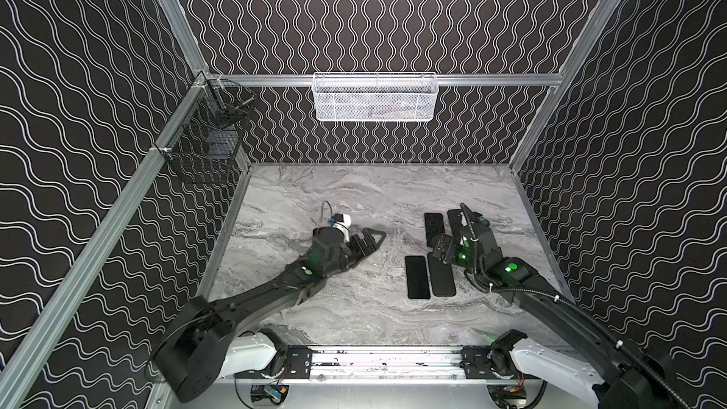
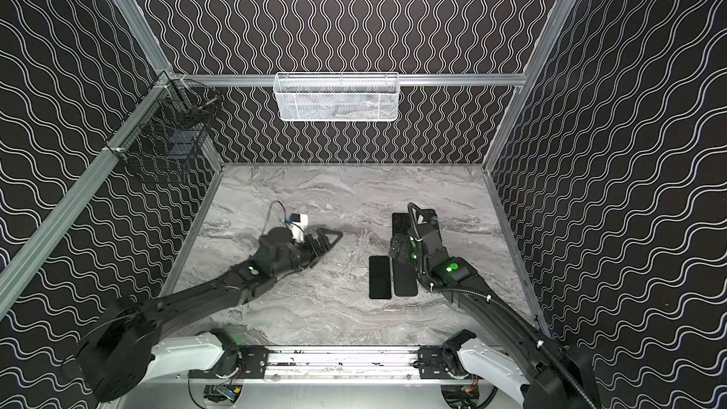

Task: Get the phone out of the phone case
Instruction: 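Swing the left arm aside while the right gripper reaches toward the pink-cased phone, then lower the right gripper over the pink-cased phone and close on it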

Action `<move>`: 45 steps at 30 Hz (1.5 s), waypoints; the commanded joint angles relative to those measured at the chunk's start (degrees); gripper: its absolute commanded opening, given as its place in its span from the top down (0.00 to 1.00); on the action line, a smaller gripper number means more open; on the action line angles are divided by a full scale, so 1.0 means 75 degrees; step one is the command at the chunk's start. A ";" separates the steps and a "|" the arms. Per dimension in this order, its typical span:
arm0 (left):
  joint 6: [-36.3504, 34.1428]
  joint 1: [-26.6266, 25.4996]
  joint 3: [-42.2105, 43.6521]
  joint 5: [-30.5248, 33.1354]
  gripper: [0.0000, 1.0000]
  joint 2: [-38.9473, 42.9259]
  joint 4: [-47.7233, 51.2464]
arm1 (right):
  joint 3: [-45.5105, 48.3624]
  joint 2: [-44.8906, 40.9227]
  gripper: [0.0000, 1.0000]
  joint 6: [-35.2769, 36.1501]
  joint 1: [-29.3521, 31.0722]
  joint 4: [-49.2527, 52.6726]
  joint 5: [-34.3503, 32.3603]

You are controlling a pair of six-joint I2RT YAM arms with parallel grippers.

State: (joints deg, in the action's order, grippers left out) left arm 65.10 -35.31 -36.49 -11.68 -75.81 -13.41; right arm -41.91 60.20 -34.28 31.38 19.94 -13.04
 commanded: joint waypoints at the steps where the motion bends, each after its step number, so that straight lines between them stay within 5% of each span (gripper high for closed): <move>1: -0.1399 0.0738 -0.0663 -0.0685 0.01 0.0513 0.2668 | -0.0435 0.0496 0.01 0.0220 0.0377 -0.0274 -0.0487; 7: -0.2818 0.3074 -0.1731 -0.1824 0.01 0.0823 0.4712 | -0.1387 0.1784 0.01 0.0309 0.1155 -0.0314 -0.0742; 17: -0.3793 0.6018 -0.1983 -0.3360 0.01 -0.0012 0.5091 | -0.3902 0.4602 0.01 0.0264 0.2550 0.0133 -0.1213; 28: -0.3805 0.7208 -0.1521 -0.4035 0.01 -0.0164 0.4776 | -0.6553 0.7570 0.01 0.0035 0.3472 0.0535 -0.1204; 36: -0.3021 0.8355 -0.0950 -0.4785 0.01 -0.0400 0.3647 | -0.7688 0.8654 0.01 -0.0353 0.3904 0.0762 -0.1323; 45: -0.2707 0.8745 -0.0764 -0.4896 0.01 -0.0368 0.3271 | -0.9186 0.9746 0.01 -0.0384 0.4323 0.1329 -0.1711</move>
State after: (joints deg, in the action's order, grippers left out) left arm 43.51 29.98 -42.54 -46.74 -78.35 15.00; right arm -108.09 131.63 -36.62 63.16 27.07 -23.29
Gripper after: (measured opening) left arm 0.987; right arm 0.993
